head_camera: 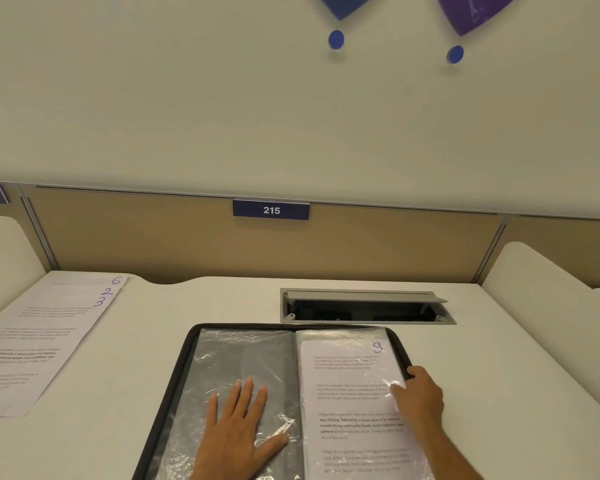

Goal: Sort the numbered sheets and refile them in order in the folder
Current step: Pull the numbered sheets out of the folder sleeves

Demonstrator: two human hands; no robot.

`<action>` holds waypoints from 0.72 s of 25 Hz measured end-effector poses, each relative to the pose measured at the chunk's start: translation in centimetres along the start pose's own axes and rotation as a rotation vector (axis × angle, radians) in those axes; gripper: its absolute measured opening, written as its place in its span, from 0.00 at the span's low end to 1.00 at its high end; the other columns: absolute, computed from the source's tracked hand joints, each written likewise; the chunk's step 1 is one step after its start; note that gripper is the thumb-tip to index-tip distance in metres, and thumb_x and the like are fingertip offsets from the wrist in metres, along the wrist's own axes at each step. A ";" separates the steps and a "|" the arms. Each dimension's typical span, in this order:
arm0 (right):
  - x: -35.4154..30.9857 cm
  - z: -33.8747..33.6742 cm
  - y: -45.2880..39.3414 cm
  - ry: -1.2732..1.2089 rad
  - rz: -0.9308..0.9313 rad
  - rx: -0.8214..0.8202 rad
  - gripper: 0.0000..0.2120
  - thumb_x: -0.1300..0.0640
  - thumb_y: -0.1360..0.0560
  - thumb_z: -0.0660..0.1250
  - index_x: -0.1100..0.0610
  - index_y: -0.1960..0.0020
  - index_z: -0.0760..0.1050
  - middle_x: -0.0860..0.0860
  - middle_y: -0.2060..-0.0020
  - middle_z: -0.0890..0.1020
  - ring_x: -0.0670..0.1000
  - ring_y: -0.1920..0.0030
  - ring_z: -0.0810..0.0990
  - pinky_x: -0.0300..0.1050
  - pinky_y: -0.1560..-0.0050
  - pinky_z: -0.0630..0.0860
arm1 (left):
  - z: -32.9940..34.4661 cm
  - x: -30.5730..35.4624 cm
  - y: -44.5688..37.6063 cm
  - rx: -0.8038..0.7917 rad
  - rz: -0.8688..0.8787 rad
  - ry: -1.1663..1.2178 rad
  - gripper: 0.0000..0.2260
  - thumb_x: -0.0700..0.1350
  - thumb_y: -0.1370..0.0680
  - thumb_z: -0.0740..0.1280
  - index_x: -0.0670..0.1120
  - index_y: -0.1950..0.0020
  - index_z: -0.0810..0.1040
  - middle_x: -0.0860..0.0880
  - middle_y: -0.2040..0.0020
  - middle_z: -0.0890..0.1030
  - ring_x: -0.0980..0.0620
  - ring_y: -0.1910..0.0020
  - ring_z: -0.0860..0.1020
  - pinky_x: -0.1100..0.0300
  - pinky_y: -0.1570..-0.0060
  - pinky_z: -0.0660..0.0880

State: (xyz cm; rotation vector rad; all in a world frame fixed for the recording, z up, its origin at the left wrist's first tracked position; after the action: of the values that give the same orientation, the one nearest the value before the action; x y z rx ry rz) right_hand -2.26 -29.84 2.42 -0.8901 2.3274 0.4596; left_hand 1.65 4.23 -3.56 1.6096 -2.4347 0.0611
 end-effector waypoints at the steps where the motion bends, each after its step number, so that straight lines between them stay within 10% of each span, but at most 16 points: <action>1: 0.2 -0.4 -0.3 -0.016 0.026 0.012 0.25 0.60 0.27 0.72 0.59 0.31 0.74 0.54 0.50 0.83 0.57 0.49 0.79 0.50 0.43 0.77 | 0.0 0.0 0.0 0.003 0.002 -0.011 0.40 0.79 0.29 0.55 0.52 0.32 0.78 0.47 0.33 0.79 0.43 0.32 0.74 0.47 0.29 0.47; 13: -1.8 -2.8 0.7 -0.018 -0.041 0.070 0.10 0.63 0.30 0.71 0.50 0.65 0.80 0.47 0.66 0.82 0.52 0.63 0.80 0.44 0.60 0.78 | -0.5 0.2 0.2 -0.040 -0.033 -0.054 0.39 0.80 0.29 0.52 0.54 0.34 0.80 0.48 0.33 0.79 0.46 0.37 0.79 0.49 0.25 0.41; 18: -5.2 -3.2 1.3 -0.228 0.029 -0.114 0.03 0.65 0.28 0.69 0.60 0.59 0.80 0.56 0.64 0.85 0.55 0.63 0.85 0.54 0.59 0.85 | -3.9 1.6 -0.1 -0.039 -0.053 0.070 0.48 0.81 0.32 0.49 0.55 0.18 0.51 0.52 0.18 0.47 0.47 0.19 0.45 0.45 0.25 0.37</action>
State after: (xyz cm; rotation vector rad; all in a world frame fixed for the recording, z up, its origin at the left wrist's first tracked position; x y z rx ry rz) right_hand -1.37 -28.01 8.35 -0.8113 2.1250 0.6756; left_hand 1.74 3.39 0.54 1.6259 -2.3255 0.0600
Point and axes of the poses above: each hand's wrist, its own y-axis away from the middle knuckle, its own z-axis out of the palm, x = y × z, the point moved 4 cm from there along -y, towards the middle knuckle
